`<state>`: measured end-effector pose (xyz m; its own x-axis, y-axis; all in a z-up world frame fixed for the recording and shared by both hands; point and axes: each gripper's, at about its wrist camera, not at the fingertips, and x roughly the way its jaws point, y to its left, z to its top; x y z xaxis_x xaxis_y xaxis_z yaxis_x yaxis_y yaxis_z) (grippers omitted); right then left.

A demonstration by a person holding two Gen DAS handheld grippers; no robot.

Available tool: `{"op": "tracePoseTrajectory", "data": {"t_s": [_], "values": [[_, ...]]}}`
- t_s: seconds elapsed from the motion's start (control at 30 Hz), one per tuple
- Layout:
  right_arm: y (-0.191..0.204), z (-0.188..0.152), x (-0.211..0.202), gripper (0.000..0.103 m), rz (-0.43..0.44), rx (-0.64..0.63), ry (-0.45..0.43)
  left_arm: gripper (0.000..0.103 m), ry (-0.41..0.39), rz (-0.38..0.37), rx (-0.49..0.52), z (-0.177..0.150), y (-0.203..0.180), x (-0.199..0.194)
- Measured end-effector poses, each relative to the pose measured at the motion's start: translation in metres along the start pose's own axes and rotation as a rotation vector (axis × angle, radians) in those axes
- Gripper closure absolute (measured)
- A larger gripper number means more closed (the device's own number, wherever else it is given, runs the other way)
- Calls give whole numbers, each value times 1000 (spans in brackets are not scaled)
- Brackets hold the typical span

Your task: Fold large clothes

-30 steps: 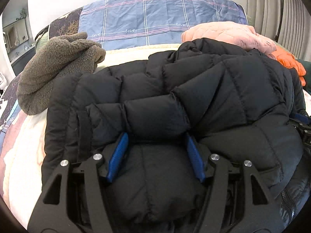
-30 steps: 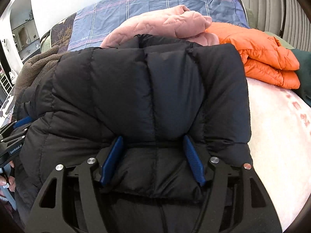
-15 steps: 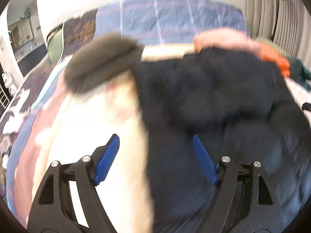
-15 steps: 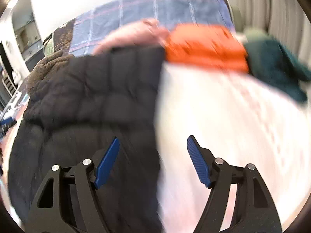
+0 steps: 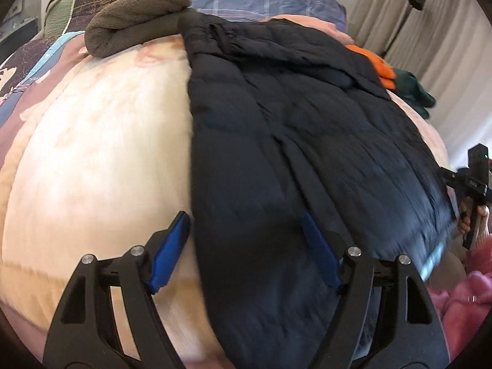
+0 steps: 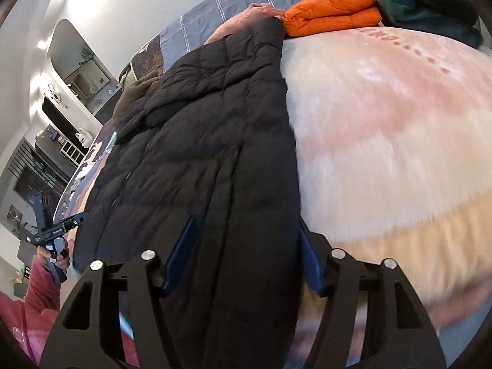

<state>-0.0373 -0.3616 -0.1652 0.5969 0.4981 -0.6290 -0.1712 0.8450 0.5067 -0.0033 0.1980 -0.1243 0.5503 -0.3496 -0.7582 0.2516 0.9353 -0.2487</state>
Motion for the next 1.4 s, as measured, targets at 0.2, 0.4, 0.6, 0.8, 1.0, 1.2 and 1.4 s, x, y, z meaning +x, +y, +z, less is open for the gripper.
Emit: {"op": "tracePoseTrajectory", "data": {"t_s": [0.2, 0.4, 0.6, 0.8, 1.0, 1.2, 1.4], "values": [[0, -31, -21, 43, 64, 80, -26, 42, -21, -8, -11, -29, -15, -21], [2, -46, -19, 80, 91, 66, -14, 93, -49, -28, -21, -35, -19, -31], [13, -14, -59, 99, 217, 100, -195, 99, -218, -41, 44, -6, -42, -78], [60, 12, -133, 99, 254, -24, -398, 101, -473, -25, 109, 17, -69, -169], [84, 15, -175, 99, 189, -91, -528, 100, -569, 23, 91, 9, -77, -207], [72, 76, -115, 99, 86, -32, -499, 100, -480, 81, 45, 54, -61, -157], [55, 148, -29, 98, -55, 8, -466, 100, -427, 156, 18, 134, -37, -80]]}}
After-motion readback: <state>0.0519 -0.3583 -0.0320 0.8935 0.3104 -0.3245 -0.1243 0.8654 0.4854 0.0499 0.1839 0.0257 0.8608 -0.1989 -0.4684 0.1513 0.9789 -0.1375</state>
